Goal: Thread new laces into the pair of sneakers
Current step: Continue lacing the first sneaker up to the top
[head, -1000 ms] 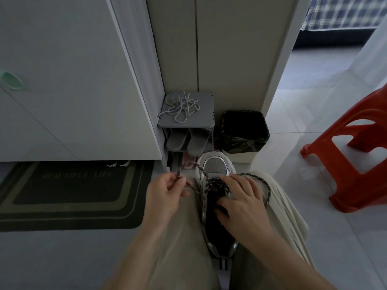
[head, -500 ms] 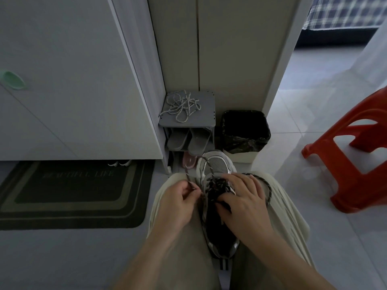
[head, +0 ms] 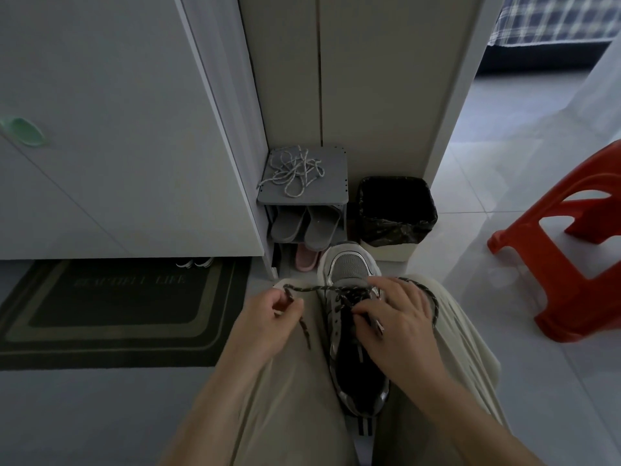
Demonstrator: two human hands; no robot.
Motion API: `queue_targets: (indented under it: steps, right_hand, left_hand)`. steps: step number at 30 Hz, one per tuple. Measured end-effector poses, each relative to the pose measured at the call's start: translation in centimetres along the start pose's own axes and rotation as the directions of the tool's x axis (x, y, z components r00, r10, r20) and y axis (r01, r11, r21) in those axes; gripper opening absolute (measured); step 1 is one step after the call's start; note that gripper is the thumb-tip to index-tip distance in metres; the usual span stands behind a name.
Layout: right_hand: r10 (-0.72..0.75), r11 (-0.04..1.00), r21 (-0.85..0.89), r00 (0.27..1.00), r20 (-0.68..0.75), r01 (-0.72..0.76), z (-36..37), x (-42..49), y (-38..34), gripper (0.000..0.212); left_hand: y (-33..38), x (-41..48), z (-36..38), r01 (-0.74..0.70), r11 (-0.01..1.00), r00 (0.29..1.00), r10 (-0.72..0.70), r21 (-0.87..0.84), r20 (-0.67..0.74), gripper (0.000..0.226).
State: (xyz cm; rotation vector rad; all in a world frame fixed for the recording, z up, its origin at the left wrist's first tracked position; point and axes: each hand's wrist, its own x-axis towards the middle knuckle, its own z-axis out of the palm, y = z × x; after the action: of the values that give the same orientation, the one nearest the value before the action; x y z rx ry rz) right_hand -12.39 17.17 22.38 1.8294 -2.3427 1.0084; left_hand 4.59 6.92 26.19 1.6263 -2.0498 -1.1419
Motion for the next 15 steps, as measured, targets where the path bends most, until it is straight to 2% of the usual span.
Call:
queue_targets:
  steps: [2, 3, 5, 7, 9, 12, 15]
  right_hand:
    - [0.063, 0.998, 0.000, 0.998, -0.016, -0.063, -0.7, -0.1, 1.1, 0.017]
    - [0.093, 0.996, -0.001, 0.995, -0.025, -0.093, -1.0, -0.1, 1.6, 0.015]
    - [0.156, 0.988, 0.019, 0.987, -0.029, -0.155, -1.3, 0.0, 2.3, 0.012]
    - [0.195, 0.981, 0.015, 0.981, -0.006, -0.195, -1.2, 0.0, 2.5, 0.011]
    - [0.204, 0.979, -0.035, 0.978, 0.037, -0.203, -0.8, 0.0, 2.4, 0.017]
    - [0.232, 0.972, -0.036, 0.970, 0.074, -0.230, -0.4, 0.1, 2.3, 0.011]
    - [0.258, 0.966, 0.010, 0.961, 0.097, -0.260, -0.3, 0.5, 2.2, 0.012]
  left_hand:
    - [-0.4, 0.0, -0.1, 0.032, 0.991, 0.999, -0.026, 0.131, -0.042, 0.044]
    - [-0.5, -0.1, 0.0, 0.023, 0.991, 0.996, -0.012, 0.135, -0.083, 0.059]
    - [-0.2, -0.3, 0.5, -0.120, 0.988, 0.980, 0.133, 0.094, -0.146, 0.068]
    - [0.6, -0.4, 1.4, -0.322, 0.937, 0.937, 0.336, 0.138, -0.096, 0.056]
    - [1.5, -0.5, 2.6, -0.429, 0.884, 0.900, 0.436, 0.188, 0.003, 0.046]
    - [2.1, -0.3, 3.8, -0.462, 0.856, 0.885, 0.461, 0.230, 0.064, 0.039]
    - [2.1, -0.1, 3.9, -0.438, 0.855, 0.890, 0.456, 0.277, -0.002, 0.023]
